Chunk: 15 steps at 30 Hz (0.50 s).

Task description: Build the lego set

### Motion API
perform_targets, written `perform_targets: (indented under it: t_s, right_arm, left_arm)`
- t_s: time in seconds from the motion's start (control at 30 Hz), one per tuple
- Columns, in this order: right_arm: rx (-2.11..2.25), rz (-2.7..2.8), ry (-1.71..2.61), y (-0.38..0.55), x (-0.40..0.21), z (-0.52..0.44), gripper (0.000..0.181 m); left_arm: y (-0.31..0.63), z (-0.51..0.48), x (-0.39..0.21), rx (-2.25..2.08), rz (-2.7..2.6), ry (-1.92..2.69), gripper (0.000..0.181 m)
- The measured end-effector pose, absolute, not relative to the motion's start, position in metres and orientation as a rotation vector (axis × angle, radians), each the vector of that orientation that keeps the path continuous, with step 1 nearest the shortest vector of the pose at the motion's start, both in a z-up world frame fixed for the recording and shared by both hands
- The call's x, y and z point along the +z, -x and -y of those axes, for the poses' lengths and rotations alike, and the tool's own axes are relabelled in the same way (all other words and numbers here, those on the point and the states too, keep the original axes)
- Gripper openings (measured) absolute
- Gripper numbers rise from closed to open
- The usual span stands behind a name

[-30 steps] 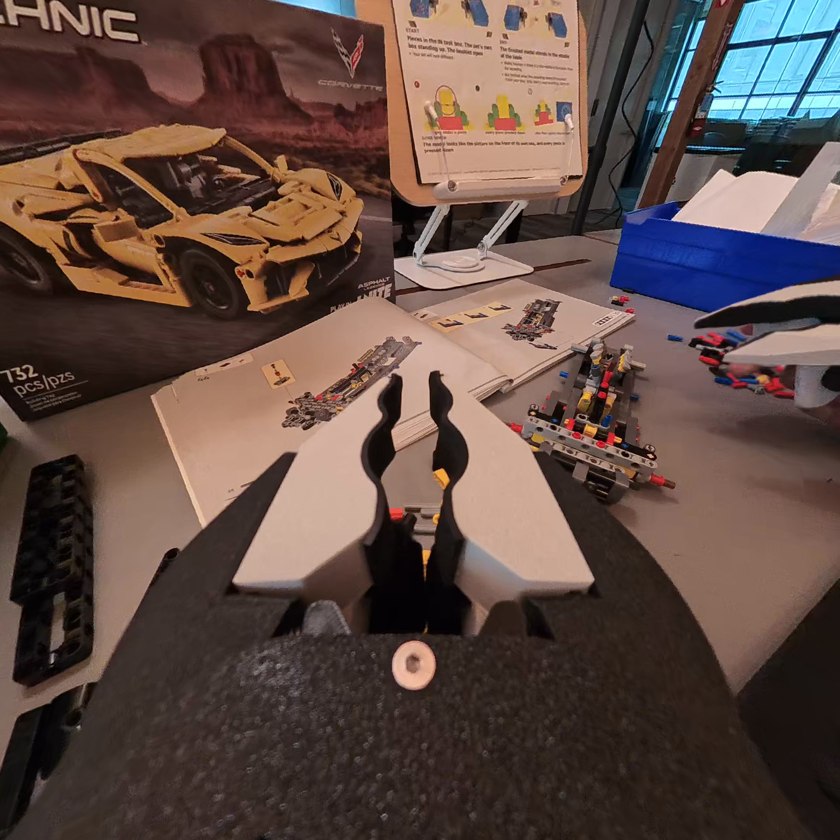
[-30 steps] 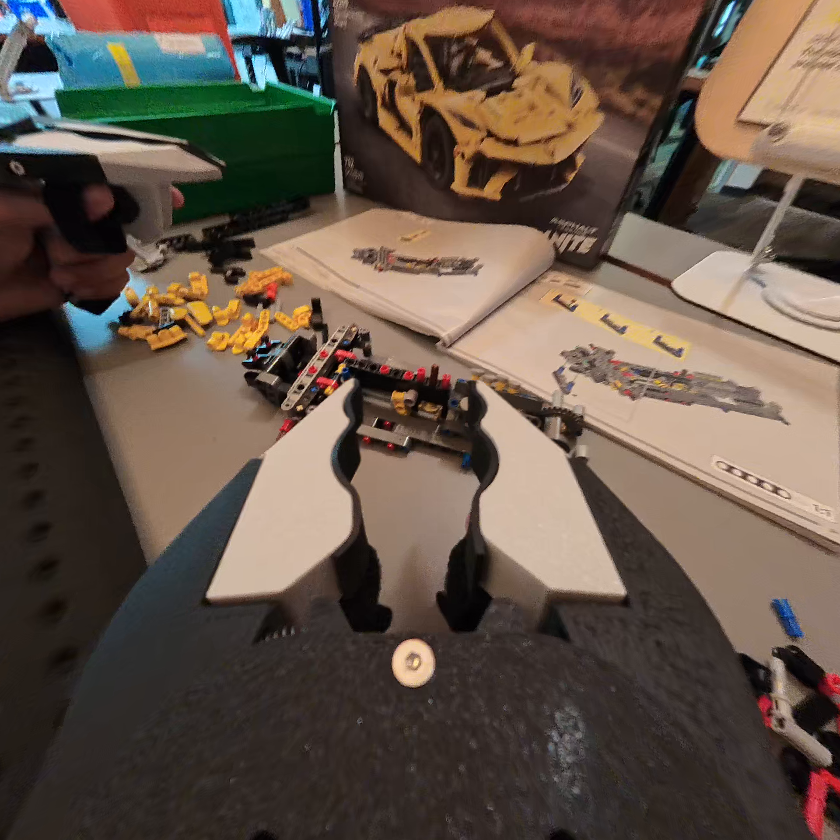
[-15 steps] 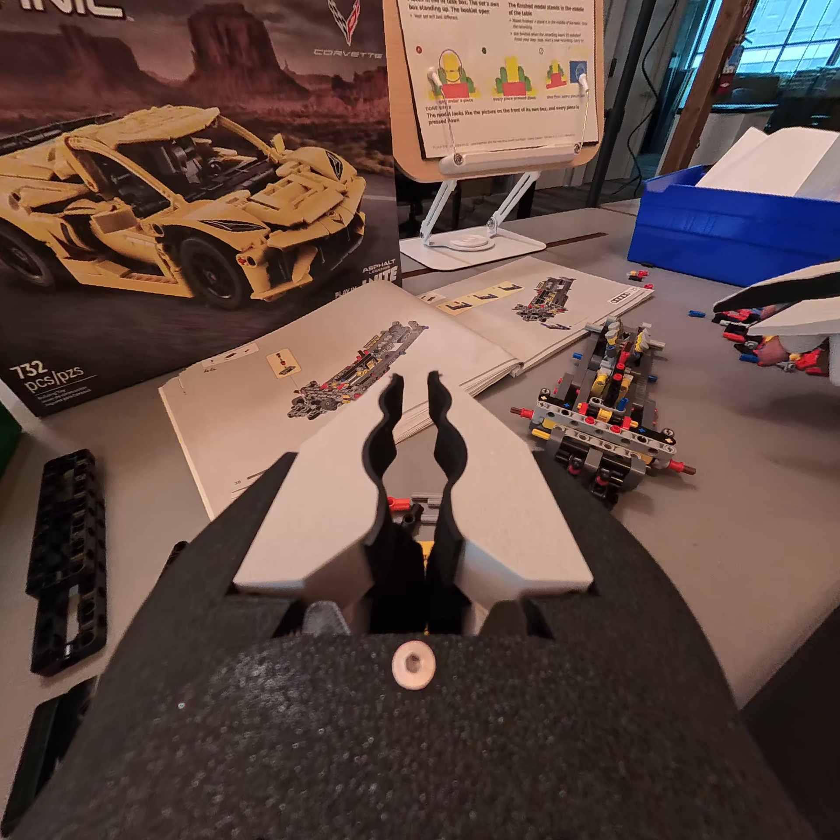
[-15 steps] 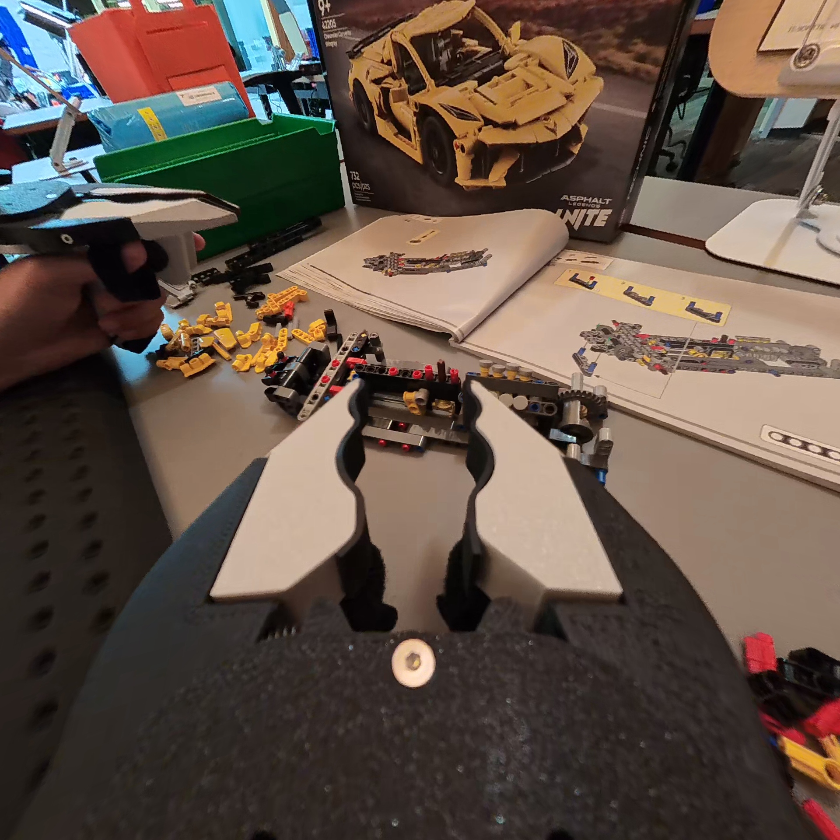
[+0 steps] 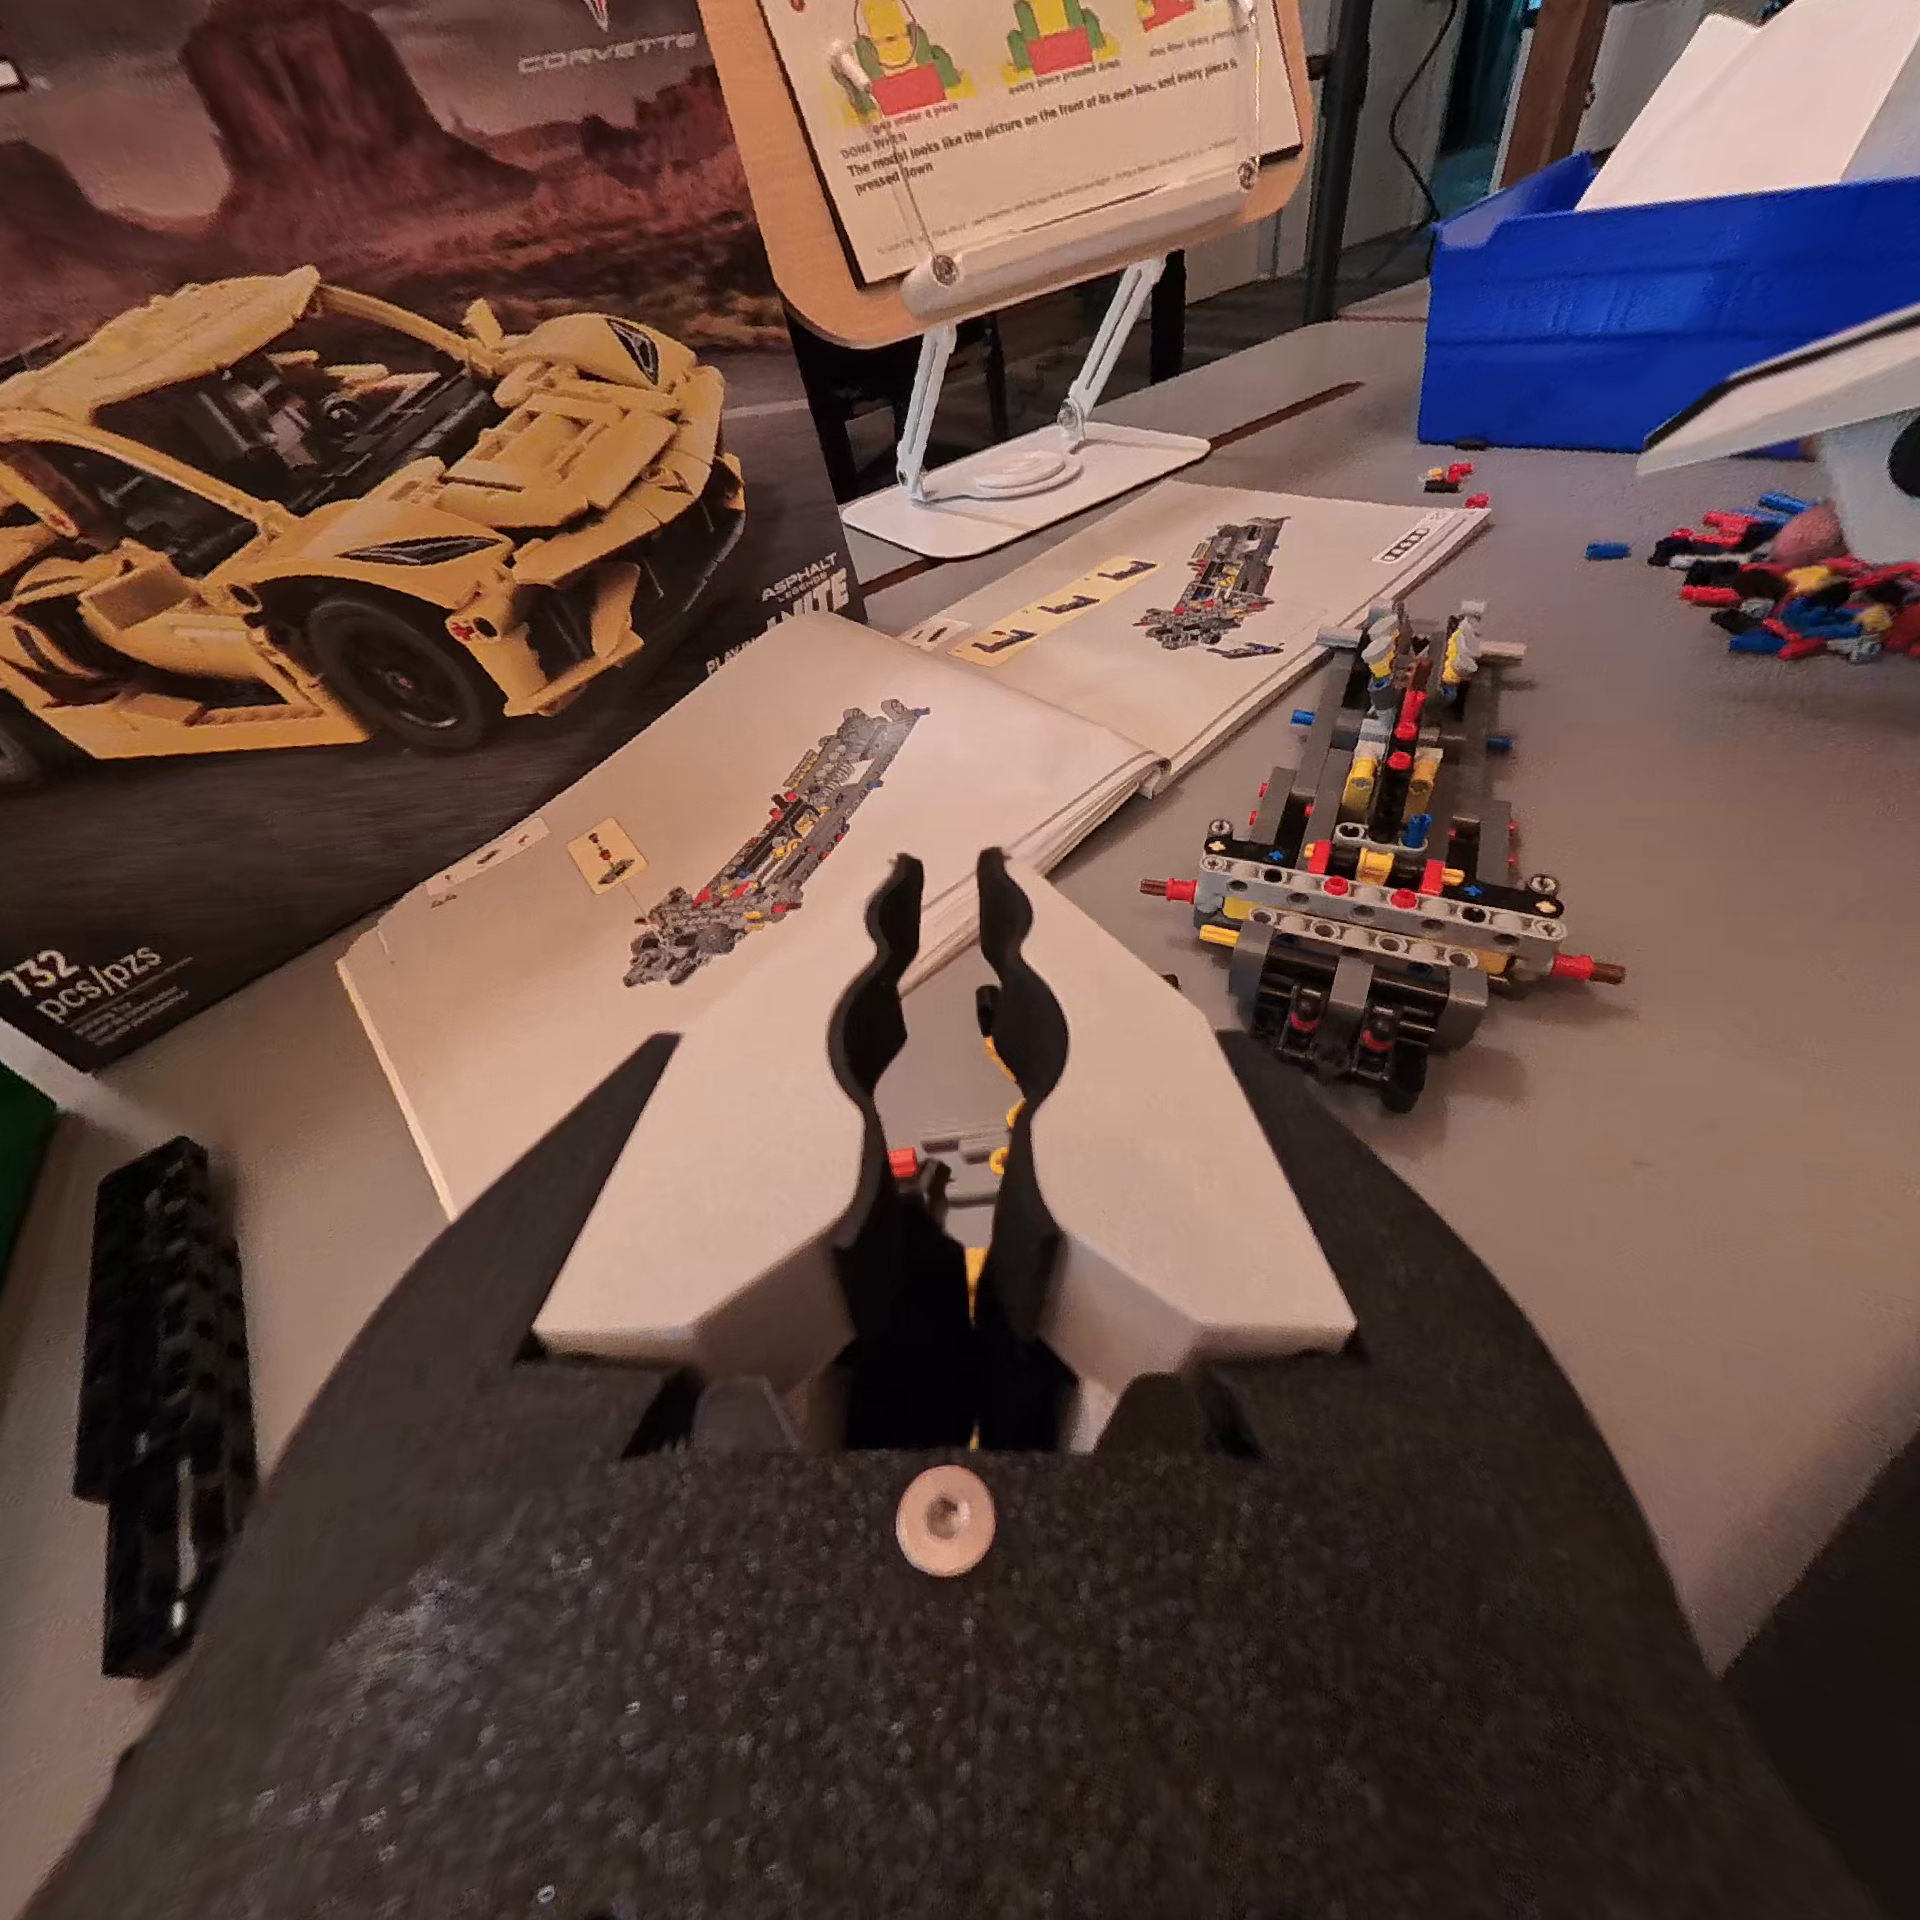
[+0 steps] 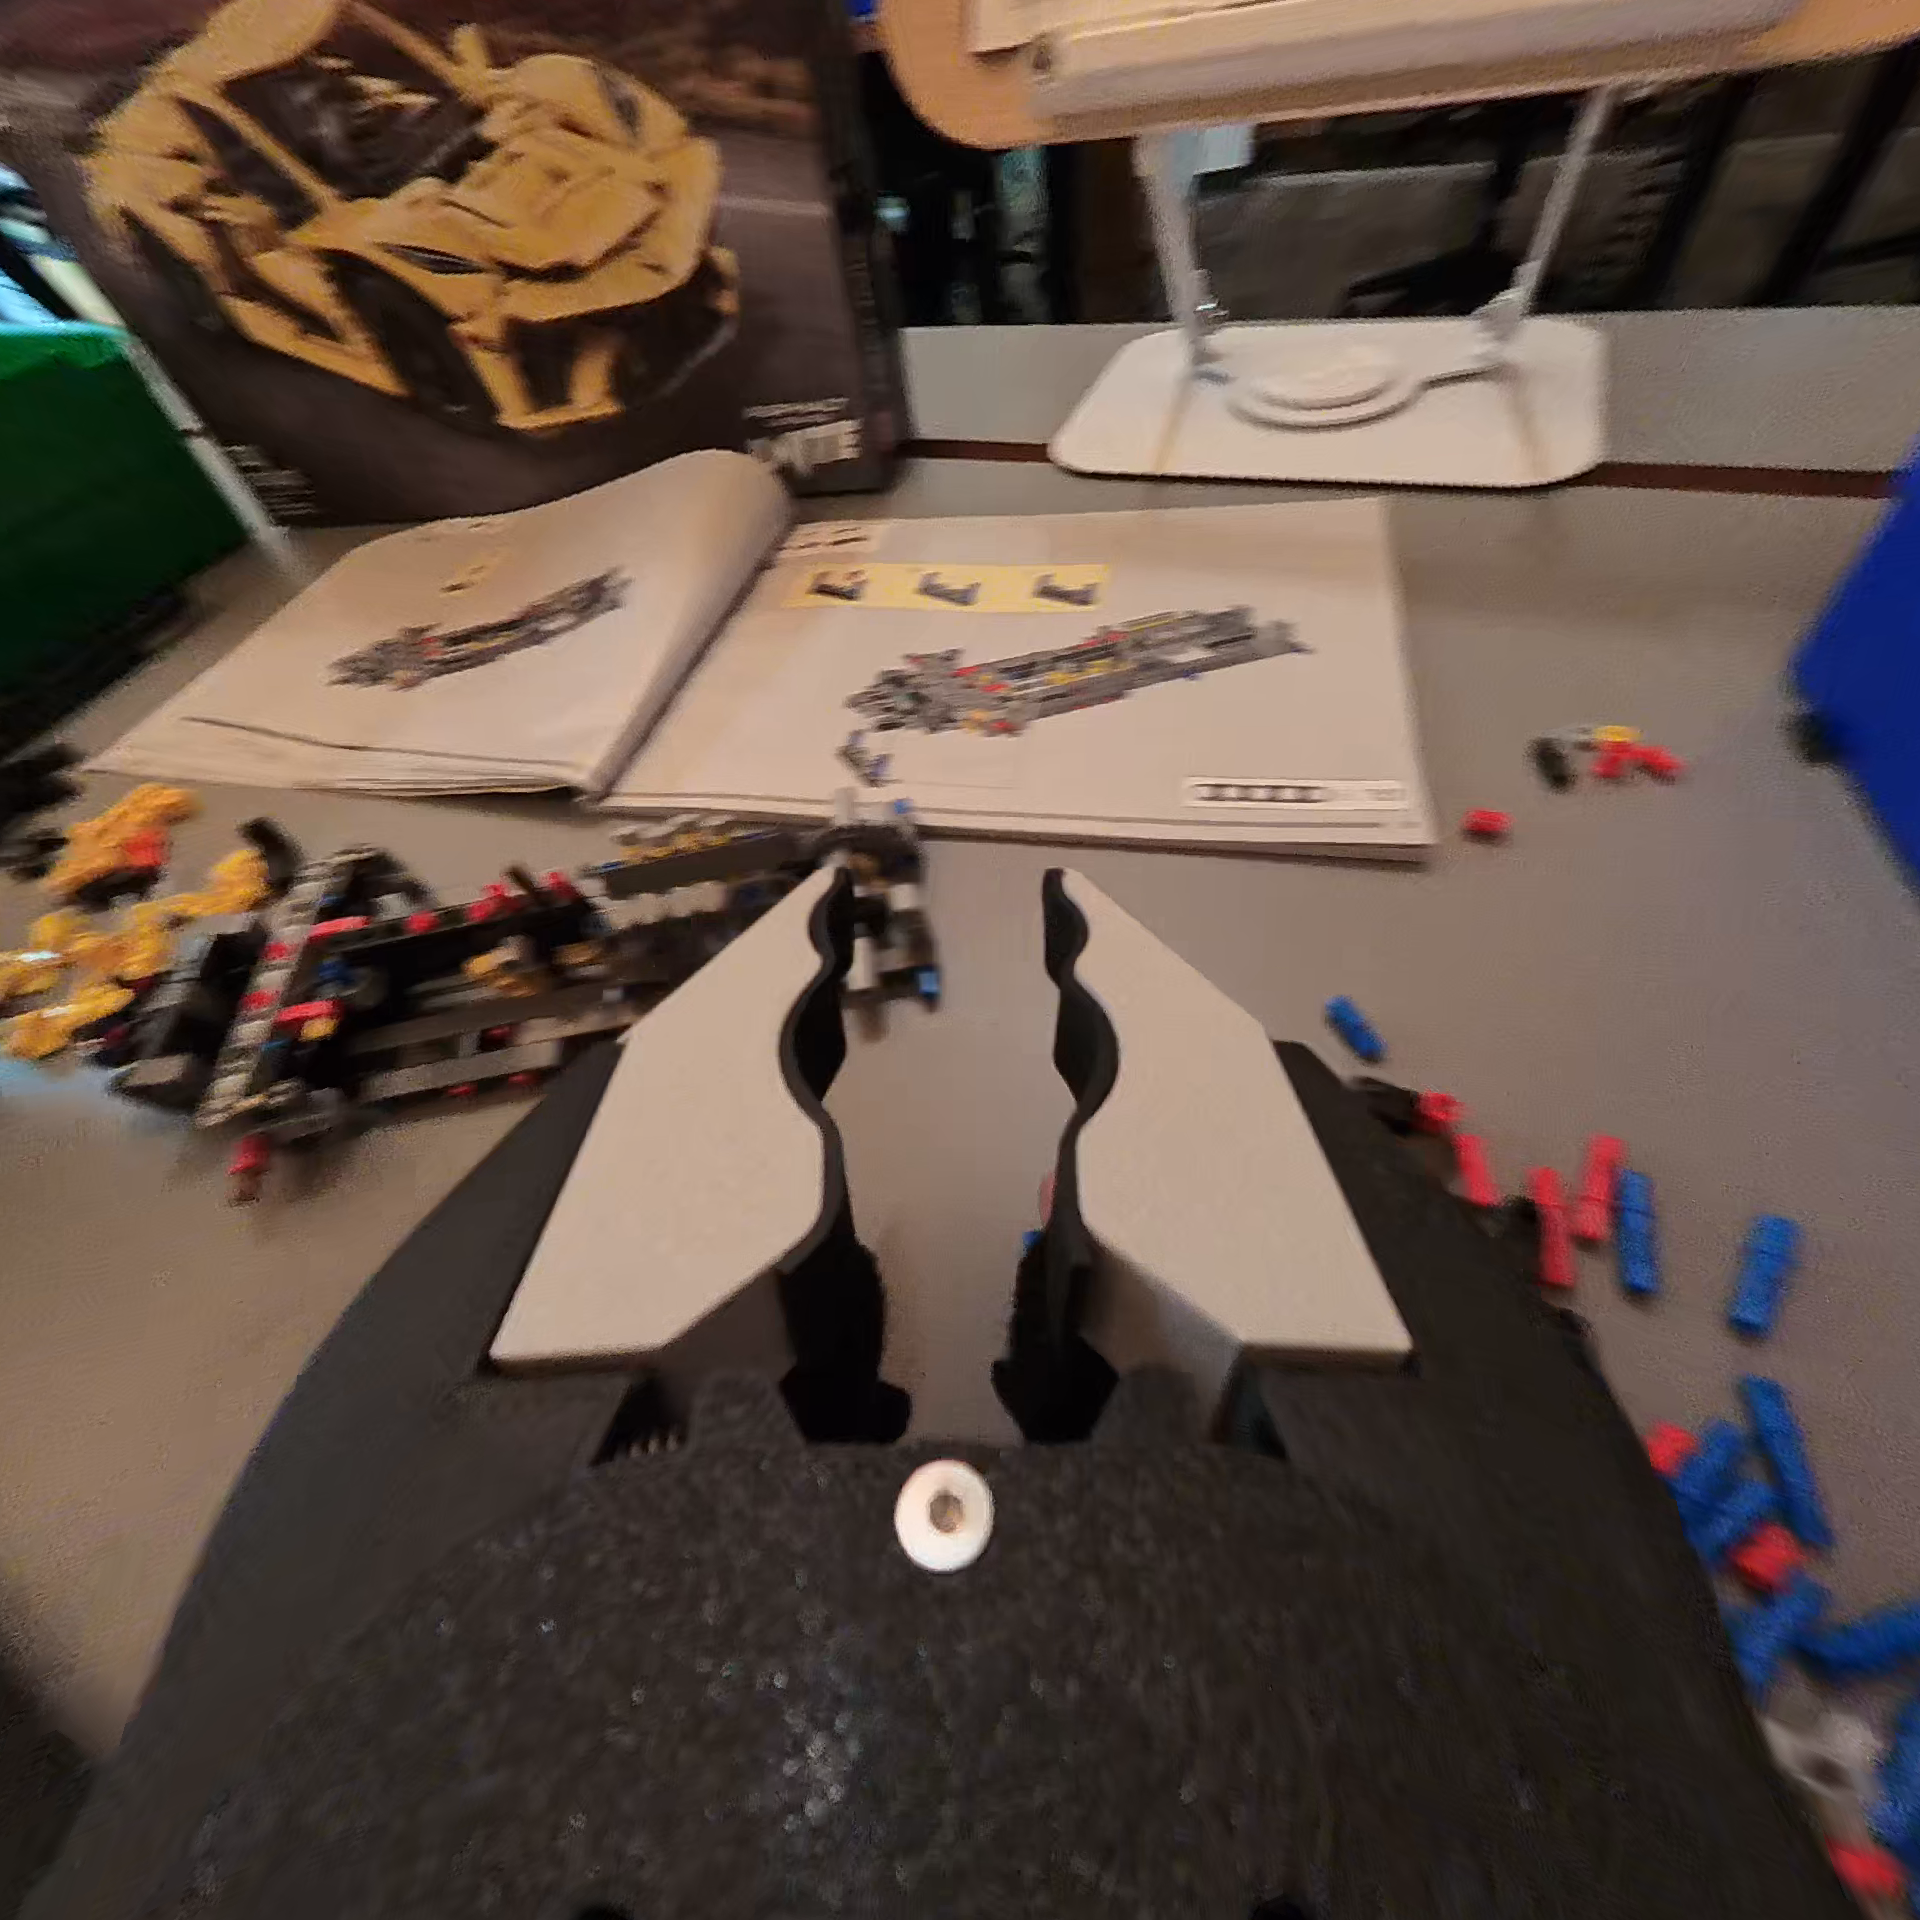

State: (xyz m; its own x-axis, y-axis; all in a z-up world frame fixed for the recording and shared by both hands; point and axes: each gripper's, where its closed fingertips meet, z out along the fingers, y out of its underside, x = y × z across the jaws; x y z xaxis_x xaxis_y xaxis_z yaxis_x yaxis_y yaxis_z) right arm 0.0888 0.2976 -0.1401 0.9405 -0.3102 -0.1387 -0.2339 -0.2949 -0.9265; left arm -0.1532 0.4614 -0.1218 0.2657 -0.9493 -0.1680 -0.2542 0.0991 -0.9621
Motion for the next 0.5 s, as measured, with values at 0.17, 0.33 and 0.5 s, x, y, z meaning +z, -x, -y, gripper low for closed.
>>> perform_targets:
  t_s: [0.17,0.33,0.5]
  right_arm:
    - [-0.131,-0.449,1.946,-0.109,-0.152,-0.296,0.035]
    - [-0.111,-0.396,1.968,-0.099,-0.155,-0.299,0.03]
    - [-0.07,-0.382,1.963,-0.092,-0.154,-0.3,0.029]
  left_arm:
    - [0.148,-0.472,-0.135,-0.692,-1.261,1.458,0.009]
    - [0.15,-0.472,-0.133,-0.679,-1.253,1.442,0.008]
    - [0.154,-0.474,-0.132,-0.706,-1.227,1.462,0.008]
